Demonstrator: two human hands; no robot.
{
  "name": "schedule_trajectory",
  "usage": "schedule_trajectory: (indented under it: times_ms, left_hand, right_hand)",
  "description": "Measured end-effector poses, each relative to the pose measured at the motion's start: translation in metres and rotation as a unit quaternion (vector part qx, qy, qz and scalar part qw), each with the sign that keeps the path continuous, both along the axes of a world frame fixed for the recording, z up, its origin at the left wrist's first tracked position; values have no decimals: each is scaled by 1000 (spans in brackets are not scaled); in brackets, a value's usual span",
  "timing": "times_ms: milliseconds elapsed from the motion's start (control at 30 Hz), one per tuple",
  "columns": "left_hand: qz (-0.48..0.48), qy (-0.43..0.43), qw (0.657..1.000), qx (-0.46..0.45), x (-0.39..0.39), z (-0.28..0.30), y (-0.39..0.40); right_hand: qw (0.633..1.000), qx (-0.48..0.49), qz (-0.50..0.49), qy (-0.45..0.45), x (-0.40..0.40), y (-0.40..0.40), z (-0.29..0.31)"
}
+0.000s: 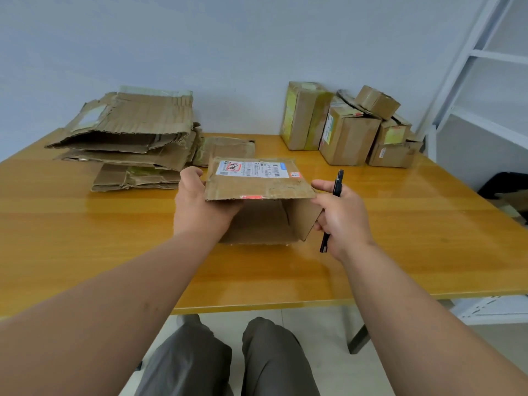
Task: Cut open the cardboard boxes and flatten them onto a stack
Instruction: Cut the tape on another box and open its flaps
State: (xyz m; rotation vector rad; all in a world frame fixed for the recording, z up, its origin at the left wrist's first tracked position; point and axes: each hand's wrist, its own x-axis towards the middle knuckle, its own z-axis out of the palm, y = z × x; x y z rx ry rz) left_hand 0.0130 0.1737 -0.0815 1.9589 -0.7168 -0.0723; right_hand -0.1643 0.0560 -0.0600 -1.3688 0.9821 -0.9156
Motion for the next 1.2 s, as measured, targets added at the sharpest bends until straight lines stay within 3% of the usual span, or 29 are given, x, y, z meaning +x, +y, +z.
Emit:
schedule_trajectory:
  times_ms: [233, 400, 533, 633, 767, 833, 900, 967, 1067, 1200]
  left_hand:
    - [50, -107, 989, 90, 9, 14, 0]
    - [-48, -162, 977, 130, 14, 23, 6]
    - [-169, -233, 926, 243, 10, 29, 10]
    - [-235, -239, 891, 306, 10, 25, 10]
    - [-303, -218, 847, 378, 8, 19, 12]
    - [-329, -211, 808, 441, 7, 15, 12]
    - [-333, -202, 787, 479, 7, 13, 11]
    - [-318, -196, 801, 468, 8, 11, 6]
    - [-268, -214, 828, 443, 5, 12, -7]
    - [-213, -273, 820, 456, -3, 1, -20]
  right_hand:
    - [997, 39, 27, -56, 0, 6, 12]
    - [997, 57, 10, -59, -4, 1, 12]
    - [979, 160, -67, -108, -8, -10, 11]
    - [960, 240, -78, -123, -14, -19, 4]
    - [963, 262, -68, -6, -28, -27, -5]
    - [970, 209, -75, 102, -33, -33, -5]
    - [965, 76, -101, 228, -34, -39, -2]
    - [920, -118, -87, 363, -29, -39, 1]
    - [844, -321, 10, 429, -9, -23, 2]
    - [768, -369, 153, 500, 13, -15, -25]
